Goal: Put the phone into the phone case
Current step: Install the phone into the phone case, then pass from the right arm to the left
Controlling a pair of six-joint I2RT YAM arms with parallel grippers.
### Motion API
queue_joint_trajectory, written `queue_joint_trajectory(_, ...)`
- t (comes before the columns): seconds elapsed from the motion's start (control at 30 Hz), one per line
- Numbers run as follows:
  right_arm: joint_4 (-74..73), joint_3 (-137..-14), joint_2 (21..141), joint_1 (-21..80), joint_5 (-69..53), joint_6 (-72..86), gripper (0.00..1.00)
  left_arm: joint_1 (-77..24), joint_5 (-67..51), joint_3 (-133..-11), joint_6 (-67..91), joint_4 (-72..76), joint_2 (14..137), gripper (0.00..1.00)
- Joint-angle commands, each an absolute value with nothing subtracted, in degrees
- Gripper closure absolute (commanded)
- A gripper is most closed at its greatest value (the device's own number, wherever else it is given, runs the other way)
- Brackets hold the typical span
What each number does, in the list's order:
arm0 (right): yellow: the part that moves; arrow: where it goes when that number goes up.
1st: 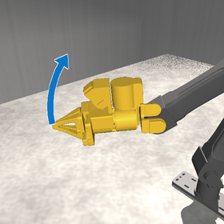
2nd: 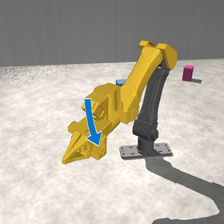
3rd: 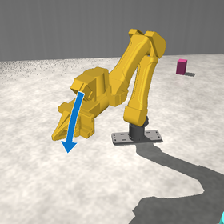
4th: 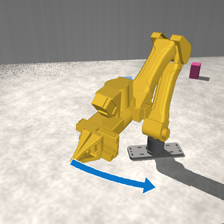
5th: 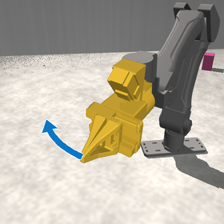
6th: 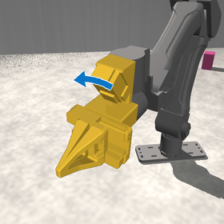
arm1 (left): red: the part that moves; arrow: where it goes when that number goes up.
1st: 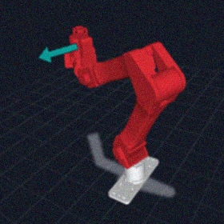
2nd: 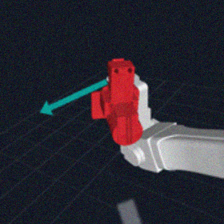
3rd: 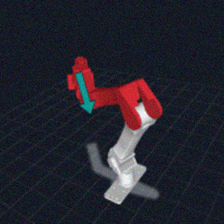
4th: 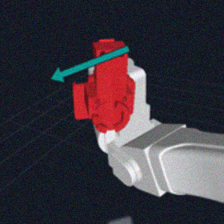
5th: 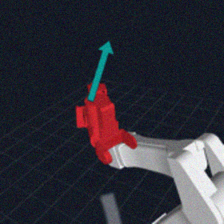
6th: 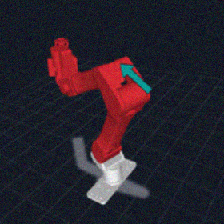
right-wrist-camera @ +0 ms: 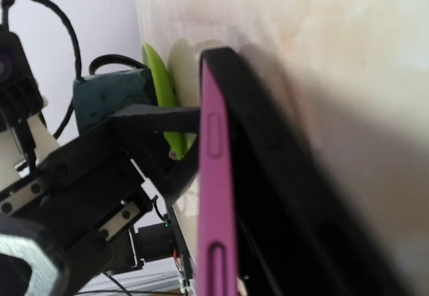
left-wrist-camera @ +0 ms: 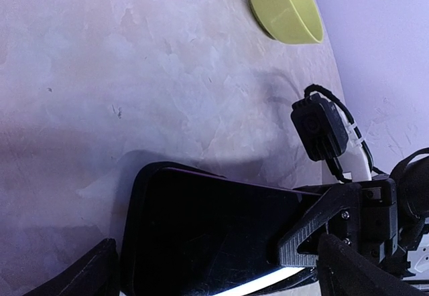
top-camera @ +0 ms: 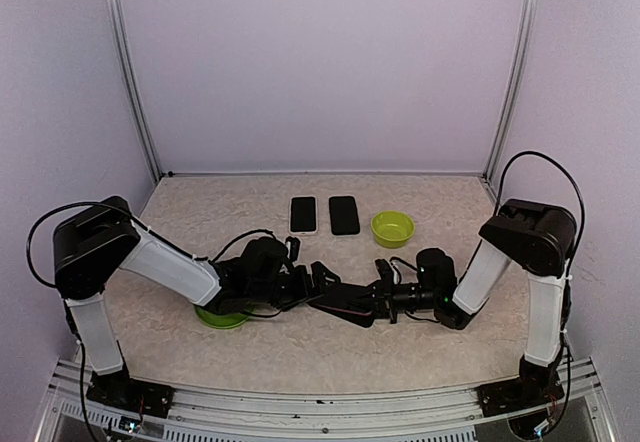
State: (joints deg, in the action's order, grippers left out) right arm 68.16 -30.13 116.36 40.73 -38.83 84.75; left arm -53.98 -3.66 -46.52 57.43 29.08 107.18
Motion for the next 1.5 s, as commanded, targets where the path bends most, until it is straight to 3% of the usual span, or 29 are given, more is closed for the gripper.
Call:
queue_joint_trajectory(0.0,71.3,-30.34,114.36,40.86,-41.1,82.31,1.0,-53.79,-5.38,-46.0,56.73,28.61,105.12,0.01)
queue_joint_trajectory(0.67,67.06,-30.5,108.54,40.86,-44.73,74.0,1.0,-52.03,-12.25,-45.36,52.77,34.3,103.13,0.02)
queue_joint_trajectory(1.03,66.52,-30.75,106.83,40.87,-46.97,70.22,1.0,-52.35,-22.59,-45.22,51.37,41.83,103.76,0.1)
queue_joint_trajectory(1.47,67.0,-30.29,105.91,40.87,-47.85,68.38,1.0,-53.58,-24.96,-45.58,49.66,43.48,102.69,0.21)
